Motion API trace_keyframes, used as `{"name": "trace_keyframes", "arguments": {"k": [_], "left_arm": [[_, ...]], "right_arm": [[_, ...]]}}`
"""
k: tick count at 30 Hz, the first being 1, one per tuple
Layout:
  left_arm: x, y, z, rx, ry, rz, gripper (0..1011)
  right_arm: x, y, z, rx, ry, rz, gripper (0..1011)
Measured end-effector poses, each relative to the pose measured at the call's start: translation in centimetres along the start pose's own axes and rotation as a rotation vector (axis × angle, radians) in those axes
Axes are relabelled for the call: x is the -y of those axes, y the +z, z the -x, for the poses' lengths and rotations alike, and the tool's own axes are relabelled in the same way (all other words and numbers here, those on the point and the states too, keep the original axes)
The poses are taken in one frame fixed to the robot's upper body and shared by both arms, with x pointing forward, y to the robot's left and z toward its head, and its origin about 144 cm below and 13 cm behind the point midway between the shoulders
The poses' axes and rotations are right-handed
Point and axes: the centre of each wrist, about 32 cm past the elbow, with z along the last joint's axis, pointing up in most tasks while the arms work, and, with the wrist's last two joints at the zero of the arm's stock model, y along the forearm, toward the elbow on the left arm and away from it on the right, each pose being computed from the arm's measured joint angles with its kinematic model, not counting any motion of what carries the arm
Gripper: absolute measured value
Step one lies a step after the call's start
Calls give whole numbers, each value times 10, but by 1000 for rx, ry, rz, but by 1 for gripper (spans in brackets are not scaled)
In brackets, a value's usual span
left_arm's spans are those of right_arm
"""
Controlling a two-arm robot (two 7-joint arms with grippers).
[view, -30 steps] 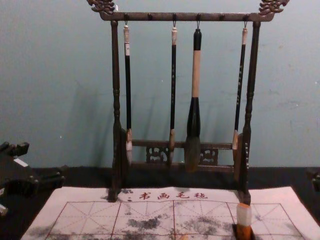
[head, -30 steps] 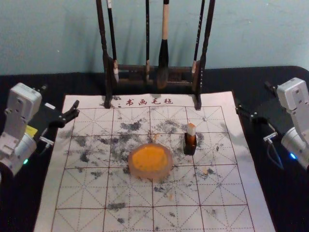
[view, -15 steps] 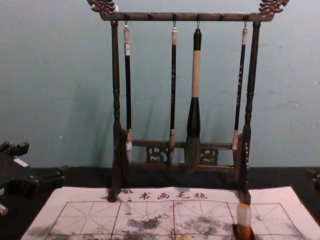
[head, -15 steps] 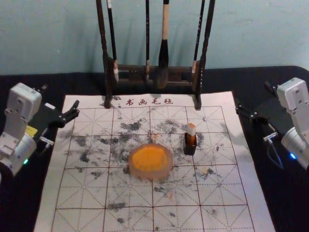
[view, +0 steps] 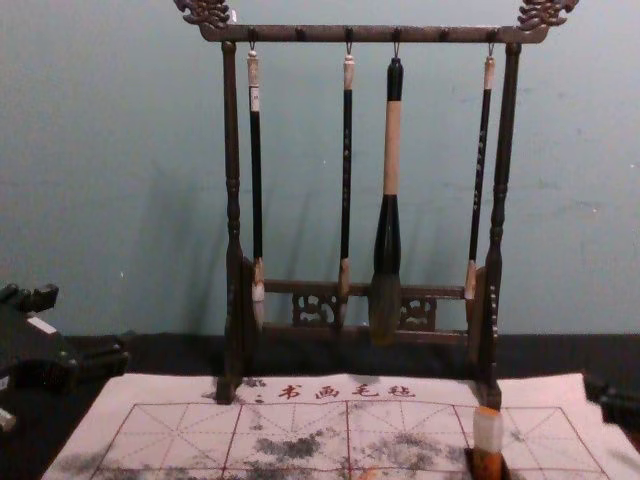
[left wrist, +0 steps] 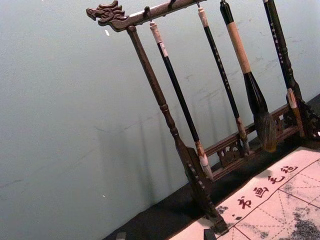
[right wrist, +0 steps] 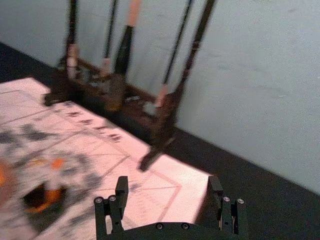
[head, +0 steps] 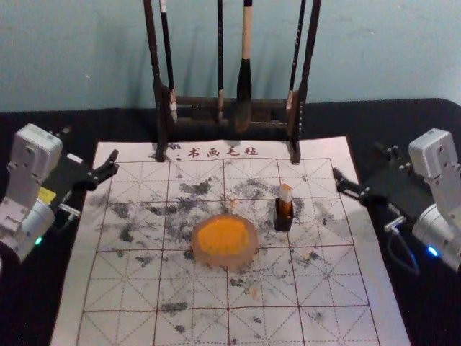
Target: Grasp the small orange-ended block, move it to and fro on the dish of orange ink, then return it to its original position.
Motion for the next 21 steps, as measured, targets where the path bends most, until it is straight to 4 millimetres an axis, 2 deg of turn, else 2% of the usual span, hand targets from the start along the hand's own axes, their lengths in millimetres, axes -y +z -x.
{"name": "trace_keyframes", "arguments": {"k": [11, 21], "left_arm": [[0, 0, 0, 0, 0, 0, 1001], [0, 0, 0, 0, 0, 0, 1001]], "right_arm": [[12, 9, 15, -134, 213, 44, 1003], [-9, 18, 28, -187, 294, 73, 1003]]}}
